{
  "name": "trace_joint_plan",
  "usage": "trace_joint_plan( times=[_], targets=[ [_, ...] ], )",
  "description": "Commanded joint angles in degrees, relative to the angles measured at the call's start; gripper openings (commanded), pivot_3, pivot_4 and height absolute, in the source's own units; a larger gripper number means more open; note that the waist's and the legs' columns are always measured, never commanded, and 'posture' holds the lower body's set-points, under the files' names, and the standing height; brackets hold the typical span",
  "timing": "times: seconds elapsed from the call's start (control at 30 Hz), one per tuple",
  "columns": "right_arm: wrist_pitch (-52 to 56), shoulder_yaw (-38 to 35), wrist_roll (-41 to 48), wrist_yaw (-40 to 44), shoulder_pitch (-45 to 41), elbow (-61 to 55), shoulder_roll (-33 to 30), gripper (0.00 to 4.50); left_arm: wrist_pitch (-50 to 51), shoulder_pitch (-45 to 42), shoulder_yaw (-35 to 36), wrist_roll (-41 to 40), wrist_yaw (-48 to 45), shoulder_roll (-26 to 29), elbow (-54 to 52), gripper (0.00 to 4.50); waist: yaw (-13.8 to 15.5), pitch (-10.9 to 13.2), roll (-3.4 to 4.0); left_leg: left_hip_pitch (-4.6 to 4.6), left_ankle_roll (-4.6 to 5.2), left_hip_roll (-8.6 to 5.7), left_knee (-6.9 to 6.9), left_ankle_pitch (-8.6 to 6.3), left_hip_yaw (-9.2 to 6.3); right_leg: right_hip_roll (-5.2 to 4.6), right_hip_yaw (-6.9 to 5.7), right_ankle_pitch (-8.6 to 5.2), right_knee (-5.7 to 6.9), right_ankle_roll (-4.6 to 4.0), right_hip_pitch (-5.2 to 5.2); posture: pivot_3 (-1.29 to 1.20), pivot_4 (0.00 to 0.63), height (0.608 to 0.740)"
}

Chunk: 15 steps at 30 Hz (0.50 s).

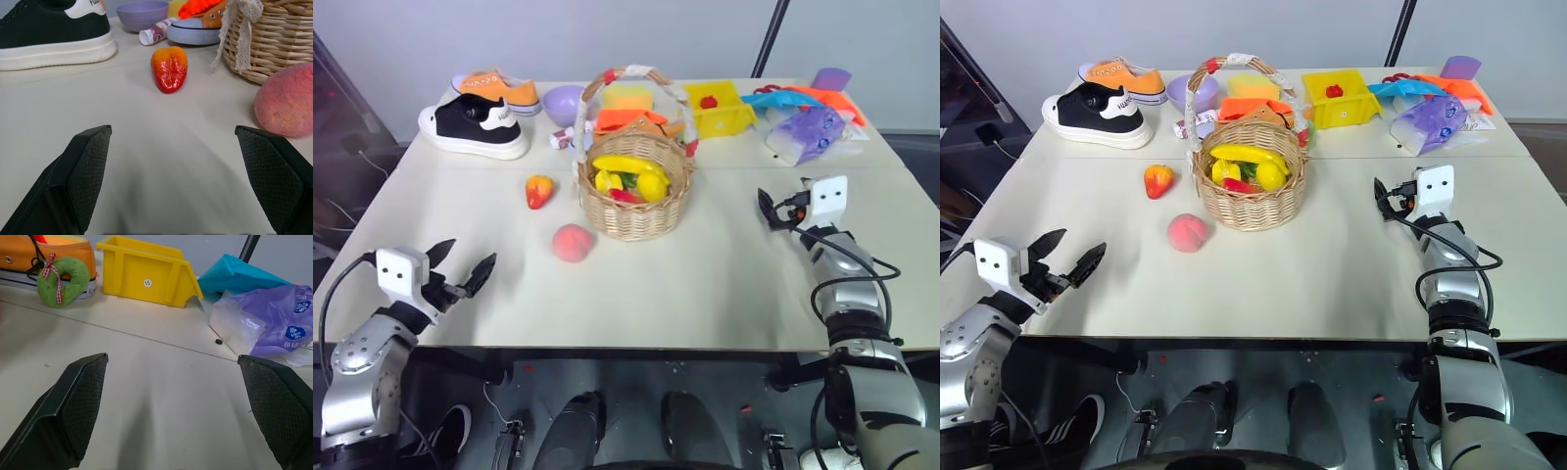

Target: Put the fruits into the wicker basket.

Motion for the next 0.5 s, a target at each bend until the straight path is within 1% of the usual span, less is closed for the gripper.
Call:
trace_joint_plan(
  times=[0.03, 0.5],
  targets=[
    [-1.5, -0.3, -0.5, -0.1, -1.0, -1.4, -0.5, 4.44, -1.6, 0.1, 1.4, -0.1, 0.2, 0.1, -0.2, 4.35, 0.0, 0.0, 0.00, 0.00, 0.00, 0.00, 0.00, 0.00, 0.00, 0.00, 0.00, 0.00, 0.00, 0.00, 0.00, 0.00, 0.150, 0.740],
    [-1.6, 0.1, -1.4, 0.5, -0.7, -2.4, -0.4, 4.44, -2.4, -0.9, 1.3, -0.6, -0.3, 0.2, 0.4, 4.35, 0.0, 0.0, 0.00, 0.00, 0.00, 0.00, 0.00, 0.00, 0.00, 0.00, 0.00, 0.00, 0.00, 0.00, 0.00, 0.00, 0.150, 0.740]
  ],
)
